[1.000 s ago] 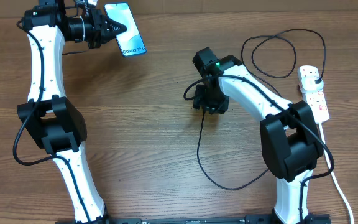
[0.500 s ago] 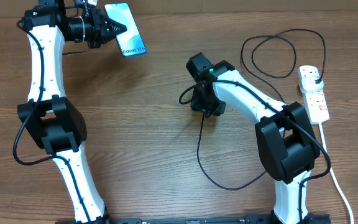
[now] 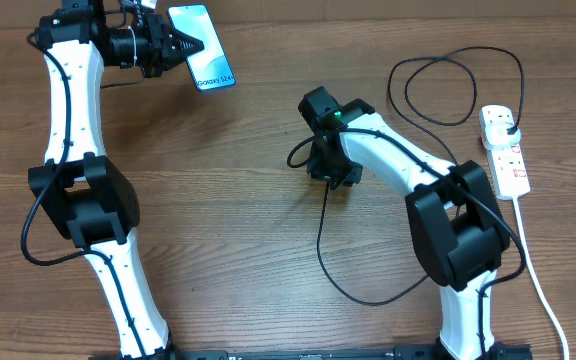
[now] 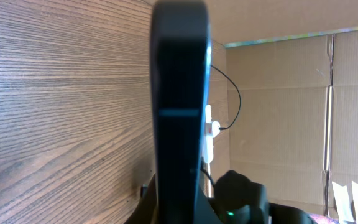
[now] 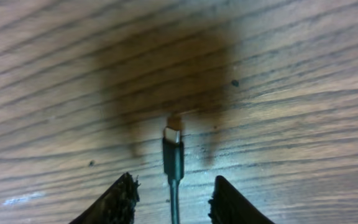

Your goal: Plug charger to phone and switch on socket

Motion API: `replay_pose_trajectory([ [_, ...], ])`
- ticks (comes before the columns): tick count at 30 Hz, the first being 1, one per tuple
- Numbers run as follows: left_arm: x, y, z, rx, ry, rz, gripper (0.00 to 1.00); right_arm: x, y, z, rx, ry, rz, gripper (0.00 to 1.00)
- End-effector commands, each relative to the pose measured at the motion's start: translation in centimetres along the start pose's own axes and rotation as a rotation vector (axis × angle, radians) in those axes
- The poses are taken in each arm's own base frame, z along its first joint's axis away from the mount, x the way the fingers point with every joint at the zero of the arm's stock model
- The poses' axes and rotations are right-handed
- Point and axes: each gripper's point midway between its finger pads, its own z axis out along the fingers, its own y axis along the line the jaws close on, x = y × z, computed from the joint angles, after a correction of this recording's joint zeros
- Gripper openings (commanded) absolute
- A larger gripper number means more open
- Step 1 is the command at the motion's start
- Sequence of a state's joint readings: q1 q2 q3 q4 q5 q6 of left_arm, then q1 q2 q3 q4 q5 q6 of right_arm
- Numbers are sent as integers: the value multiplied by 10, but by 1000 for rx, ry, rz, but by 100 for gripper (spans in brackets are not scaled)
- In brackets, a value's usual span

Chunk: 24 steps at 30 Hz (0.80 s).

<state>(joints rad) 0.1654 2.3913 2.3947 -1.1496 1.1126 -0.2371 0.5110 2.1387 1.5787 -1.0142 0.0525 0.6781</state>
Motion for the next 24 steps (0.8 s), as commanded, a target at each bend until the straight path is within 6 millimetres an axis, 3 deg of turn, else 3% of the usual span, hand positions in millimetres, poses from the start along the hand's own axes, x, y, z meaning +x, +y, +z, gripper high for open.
replay_pose_trajectory([
  [1, 1, -29, -9, 35, -14, 55, 4, 4, -4, 13, 27, 20, 1, 34],
  [8, 1, -29, -9, 35, -14, 55, 4, 6, -6, 14, 35, 29, 1, 33],
  [24, 1, -29, -9, 36, -14, 55, 4, 11, -3, 14, 15, 57, 1, 19],
])
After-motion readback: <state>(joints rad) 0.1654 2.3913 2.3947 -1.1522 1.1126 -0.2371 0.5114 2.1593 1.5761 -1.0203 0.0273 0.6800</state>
